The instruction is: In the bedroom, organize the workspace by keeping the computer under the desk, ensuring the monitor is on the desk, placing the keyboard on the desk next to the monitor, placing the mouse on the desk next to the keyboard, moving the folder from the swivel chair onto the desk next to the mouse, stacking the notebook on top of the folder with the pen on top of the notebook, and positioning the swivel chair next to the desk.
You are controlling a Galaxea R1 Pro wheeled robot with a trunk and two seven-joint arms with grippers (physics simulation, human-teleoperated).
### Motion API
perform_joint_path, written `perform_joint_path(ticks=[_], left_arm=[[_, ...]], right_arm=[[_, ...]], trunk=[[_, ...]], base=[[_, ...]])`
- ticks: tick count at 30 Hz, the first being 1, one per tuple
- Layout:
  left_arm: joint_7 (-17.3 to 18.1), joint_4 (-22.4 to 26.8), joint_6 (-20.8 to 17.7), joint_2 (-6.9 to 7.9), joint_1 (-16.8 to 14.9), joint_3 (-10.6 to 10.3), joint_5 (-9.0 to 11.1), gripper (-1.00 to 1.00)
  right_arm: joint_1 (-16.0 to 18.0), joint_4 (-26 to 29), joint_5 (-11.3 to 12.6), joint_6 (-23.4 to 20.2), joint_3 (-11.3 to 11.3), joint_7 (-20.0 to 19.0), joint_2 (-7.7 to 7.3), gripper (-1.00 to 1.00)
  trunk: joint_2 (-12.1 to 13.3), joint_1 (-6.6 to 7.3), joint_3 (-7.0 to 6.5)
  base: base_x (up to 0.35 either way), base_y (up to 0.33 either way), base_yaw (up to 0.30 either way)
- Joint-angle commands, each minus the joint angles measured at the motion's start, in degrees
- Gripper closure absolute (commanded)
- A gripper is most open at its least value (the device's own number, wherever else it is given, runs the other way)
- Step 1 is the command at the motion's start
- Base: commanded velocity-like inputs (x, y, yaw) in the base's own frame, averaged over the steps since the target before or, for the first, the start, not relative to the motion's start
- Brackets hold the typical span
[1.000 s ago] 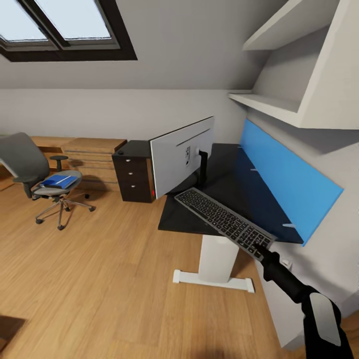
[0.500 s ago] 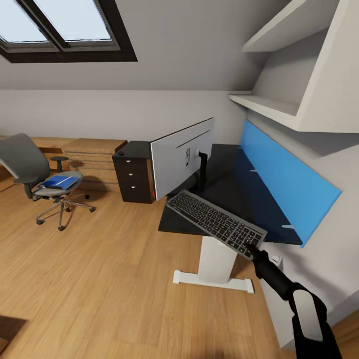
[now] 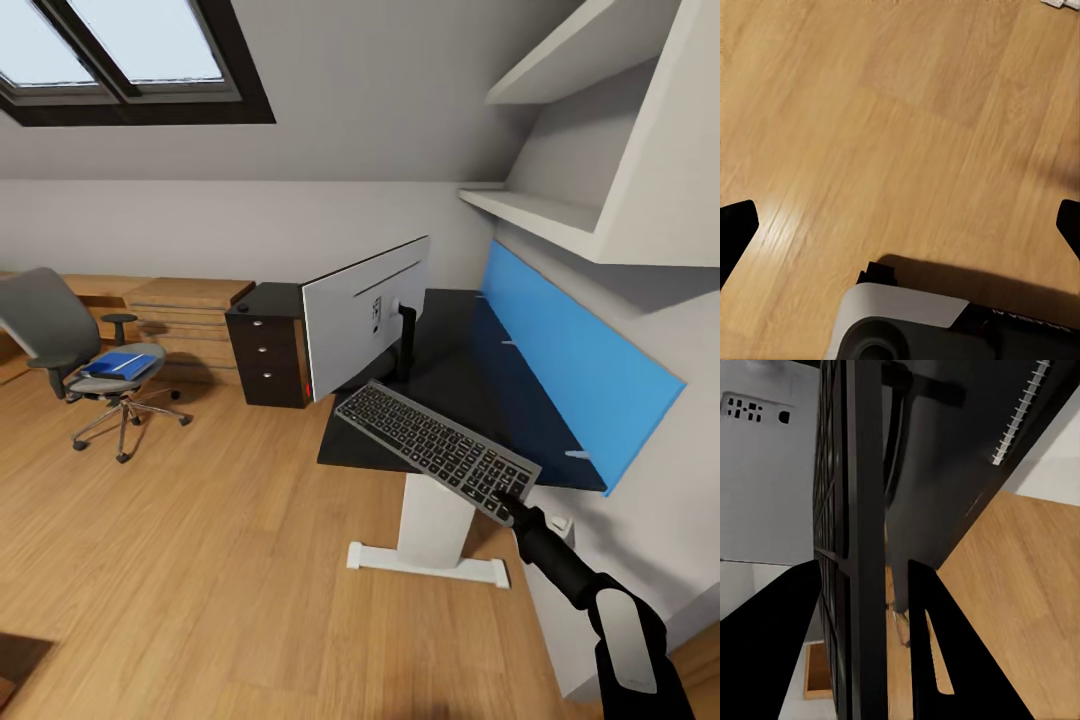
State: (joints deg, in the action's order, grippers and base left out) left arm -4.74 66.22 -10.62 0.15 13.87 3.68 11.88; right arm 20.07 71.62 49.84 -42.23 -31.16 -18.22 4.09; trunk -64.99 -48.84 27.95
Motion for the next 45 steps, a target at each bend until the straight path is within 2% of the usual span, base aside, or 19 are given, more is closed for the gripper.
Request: perform_joint_path(ticks=[1,7,14,23,29,33,36,41,43,45], left_arm=[[-0.27,0.14,0.97,-0.03,0.02,-0.01,0.6,-1.0],[-0.35,0.14,2.8,0.03,0.02,0.13,0.6,-1.0],[-0.28,0.14,2.72,0.03,0.02,2.52,0.6,-1.0],[-0.3,0.14,2.71,0.04,0.02,2.82,0.6,-1.0],[-0.35,0.14,2.71,0.12,0.02,2.83,0.6,-1.0],[-0.36,0.14,2.71,0.07,0.02,2.83,0.6,-1.0],[-0.29,0.13,2.71,0.09,0.02,2.83,0.6,-1.0],[-0.27,0.13,2.71,0.04,0.02,2.83,0.6,-1.0],[-0.28,0.14,2.74,0.04,0.02,2.83,0.6,-1.0],[-0.28,0.14,2.74,0.03,0.02,2.83,0.6,-1.0]], right_arm=[[0.06,0.06,-0.09,-0.06,-0.25,-0.58,0.11,1.0],[-0.14,-0.06,-0.42,1.38,-0.4,-2.39,-0.05,1.0],[-0.2,-0.15,-1.16,1.6,-0.33,-2.43,0.02,1.0],[-0.2,-0.29,-1.21,1.6,-0.32,-2.45,0.04,1.0],[-0.2,-0.32,-1.15,1.59,-0.35,-2.52,0.11,1.0],[-0.2,-0.76,-1.16,1.53,-0.14,-2.52,0.66,1.0],[-0.2,-2.8,-1.23,1.52,3.37,-2.53,0.98,1.0],[-0.2,-3.33,-1.23,1.53,6.62,-2.52,1.09,1.0],[-0.2,-3.82,-1.26,1.58,9.29,-2.45,1.14,1.0],[-0.2,-4.07,-1.3,1.62,10.79,-2.4,1.16,1.0]], trunk=[[-0.04,-0.01,0.05],[-0.04,-0.01,0.05],[-0.04,-0.01,0.05],[-0.04,-0.01,0.05],[-0.04,-0.01,0.05],[-0.04,-0.01,0.05],[-0.04,-0.01,0.05],[-0.04,-0.01,0.05],[-0.04,-0.01,0.05],[-0.04,-0.01,0.05]], base=[[-0.049,0.047,0.0],[-0.196,0.18,-0.077],[-0.266,0.215,-0.255],[-0.32,0.115,-0.236],[-0.332,0.083,-0.041],[-0.325,0.122,-0.001],[-0.163,0.286,0.0],[-0.123,0.31,0.0],[-0.062,0.322,0.0],[-0.035,0.327,0.0]])
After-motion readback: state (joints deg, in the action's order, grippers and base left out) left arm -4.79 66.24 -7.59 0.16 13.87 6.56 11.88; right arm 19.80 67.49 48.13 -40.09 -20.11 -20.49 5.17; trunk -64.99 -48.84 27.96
